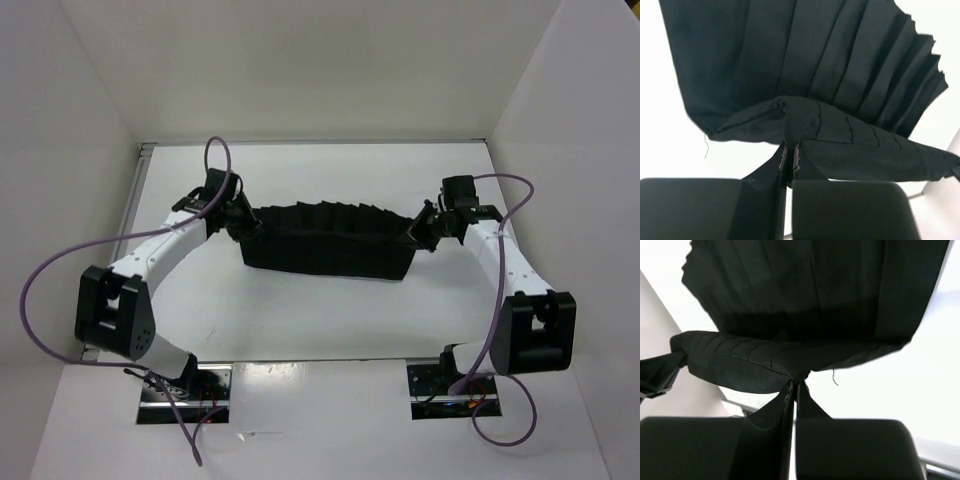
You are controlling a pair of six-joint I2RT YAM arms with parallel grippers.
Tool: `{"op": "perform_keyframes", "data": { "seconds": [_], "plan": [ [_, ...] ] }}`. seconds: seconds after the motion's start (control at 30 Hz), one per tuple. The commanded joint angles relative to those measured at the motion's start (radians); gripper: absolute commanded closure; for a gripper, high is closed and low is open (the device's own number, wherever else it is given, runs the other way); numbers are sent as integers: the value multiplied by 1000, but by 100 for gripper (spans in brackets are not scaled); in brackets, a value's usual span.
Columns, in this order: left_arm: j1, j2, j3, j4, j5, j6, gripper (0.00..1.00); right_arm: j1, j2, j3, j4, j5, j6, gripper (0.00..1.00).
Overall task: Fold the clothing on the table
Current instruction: Fold the skirt
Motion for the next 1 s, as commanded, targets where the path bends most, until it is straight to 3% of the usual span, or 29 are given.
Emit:
{"op": "perform_keyframes", "data": {
  "seconds": [0.0, 0.17, 0.23, 0.3, 0.37, 0.43, 0.47, 0.5, 0.63, 0.8, 0.97],
  "plan": [
    [11, 90, 112, 64, -72, 49, 100, -20, 66, 81, 103, 69, 1, 100],
    [21, 302, 270, 64, -106, 58, 100, -30, 201, 162, 235, 139, 1, 100],
    [30, 365, 330, 64, -115, 58, 79, -41, 259, 228, 284, 169, 1, 81],
    [39, 438, 419, 55, -137, 58, 46, -52, 356, 317, 333, 137, -32, 49],
    [39, 462, 463, 55, -147, 49, 21, -52, 394, 366, 342, 146, -46, 43],
    [48, 440, 480, 55, -160, 37, 16, -41, 370, 389, 353, 169, -57, 40],
    [48, 389, 480, 67, -175, 37, 6, -41, 347, 389, 353, 184, -68, 26],
    [48, 359, 458, 67, -209, 37, 4, -9, 290, 371, 353, 234, -80, 23],
    [48, 146, 266, 68, -243, 24, 4, 39, 213, 333, 188, 296, -172, 23],
    [30, -1, -30, 67, -304, -26, 4, 59, 193, 242, 161, 161, -221, 23],
    [30, 18, -130, 99, -304, -38, 3, 141, 290, 317, 142, 49, -273, 23]
  ]
}}
